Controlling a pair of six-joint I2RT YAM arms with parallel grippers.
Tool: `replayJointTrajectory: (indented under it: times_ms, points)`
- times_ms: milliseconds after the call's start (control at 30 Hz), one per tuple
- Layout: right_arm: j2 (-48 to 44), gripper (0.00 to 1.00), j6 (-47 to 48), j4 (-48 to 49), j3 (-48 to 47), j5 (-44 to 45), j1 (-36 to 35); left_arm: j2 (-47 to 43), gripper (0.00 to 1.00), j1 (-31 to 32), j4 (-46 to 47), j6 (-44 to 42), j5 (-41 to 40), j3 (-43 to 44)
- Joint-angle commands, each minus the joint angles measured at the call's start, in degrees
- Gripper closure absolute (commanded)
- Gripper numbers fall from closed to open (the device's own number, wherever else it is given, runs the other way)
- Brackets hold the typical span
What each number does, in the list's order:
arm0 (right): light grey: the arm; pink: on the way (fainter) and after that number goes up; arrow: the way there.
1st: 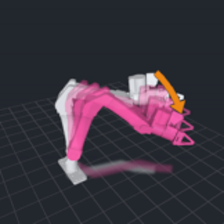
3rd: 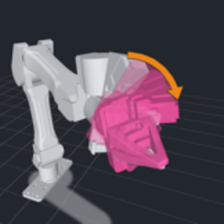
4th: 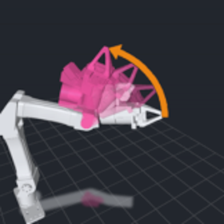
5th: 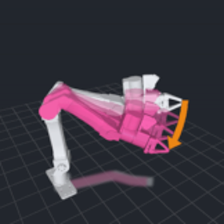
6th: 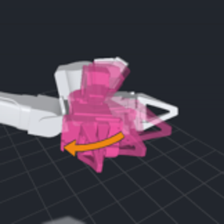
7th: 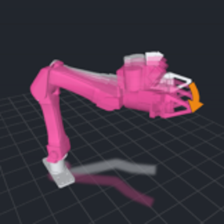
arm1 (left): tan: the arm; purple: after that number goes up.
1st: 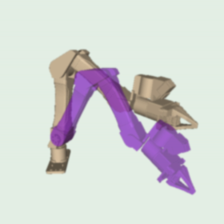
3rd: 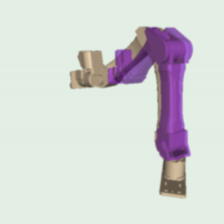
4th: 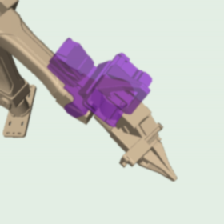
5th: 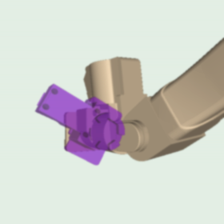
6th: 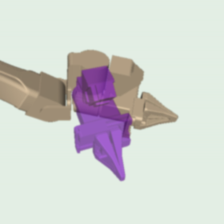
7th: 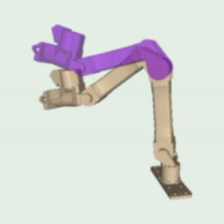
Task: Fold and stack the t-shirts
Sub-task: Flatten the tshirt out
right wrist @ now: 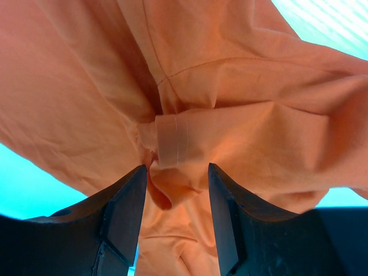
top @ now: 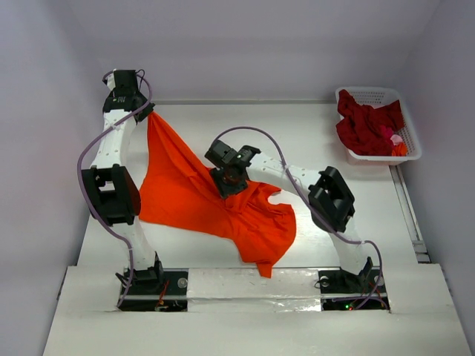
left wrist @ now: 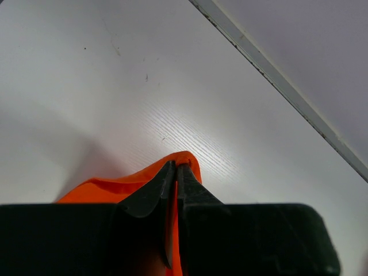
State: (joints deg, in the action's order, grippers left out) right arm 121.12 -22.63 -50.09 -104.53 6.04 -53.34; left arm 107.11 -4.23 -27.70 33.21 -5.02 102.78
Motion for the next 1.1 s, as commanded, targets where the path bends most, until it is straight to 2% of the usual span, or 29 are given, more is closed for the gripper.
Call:
replayJointTrajectory:
  times_ms: [0, 233, 367, 700, 800, 833, 933, 1067]
  points:
    - [1.5, 0.48, 0.7, 0.7, -2.9, 0.3, -0.4, -1.2, 1.0, -0.3, 1.2, -0.8, -0.8, 1.7]
    - [2.8, 0.49, 0.7, 0.6, -4.3, 0.1, -0.4, -1.4, 1.0, -0.3, 1.3, -0.9, -1.0, 1.5]
    - [2.7, 0.64, 0.6, 0.5, -4.9, 0.6, -0.4, -1.2, 1.0, -0.3, 1.2, -1.0, -0.9, 1.5]
    - [2.5, 0.78, 0.3, 0.7, -4.5, 1.2, -0.4, -1.0, 1.0, -0.3, 1.2, -1.0, -0.8, 1.5]
    - [2.3, 0.97, -0.2, 0.5, -4.5, 1.8, -0.4, -0.9, 1.0, -0.3, 1.2, -1.0, -0.7, 1.6]
    - [2.2, 1.0, -1.0, 0.3, -4.5, 2.7, -0.4, -1.0, 1.0, -0.3, 1.2, -1.0, -0.6, 1.5]
    - [1.5, 1.0, -2.3, -0.1, -4.7, 3.5, -0.4, -0.9, 1.0, -0.3, 1.2, -1.0, -0.6, 1.8]
    - [-1.5, 1.0, -4.3, 0.1, -4.6, 1.3, 4.3, -0.7, 1.0, -0.3, 0.2, -1.1, -0.8, 3.4]
